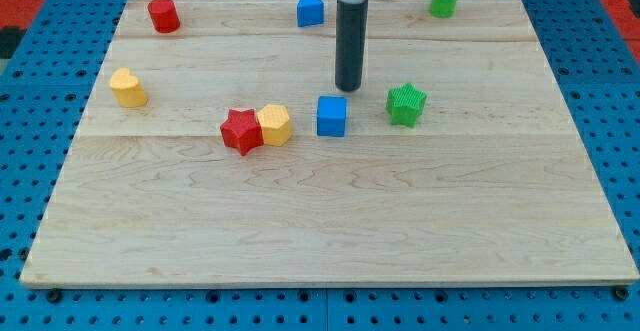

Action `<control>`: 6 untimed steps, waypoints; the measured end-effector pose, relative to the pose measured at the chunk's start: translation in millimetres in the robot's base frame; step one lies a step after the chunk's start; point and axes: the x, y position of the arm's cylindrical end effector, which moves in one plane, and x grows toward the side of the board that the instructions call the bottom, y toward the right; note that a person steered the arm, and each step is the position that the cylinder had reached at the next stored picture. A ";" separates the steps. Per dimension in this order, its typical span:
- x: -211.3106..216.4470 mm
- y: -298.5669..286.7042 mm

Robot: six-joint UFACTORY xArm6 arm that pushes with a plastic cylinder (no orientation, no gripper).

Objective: Push the green star towards right center of the board

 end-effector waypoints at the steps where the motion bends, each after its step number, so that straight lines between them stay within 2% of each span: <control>1: 31.3 8.8; 2: 26.7 63.5; 4: 7.7 73.9; 5: 9.3 117.1; 6: 25.8 127.1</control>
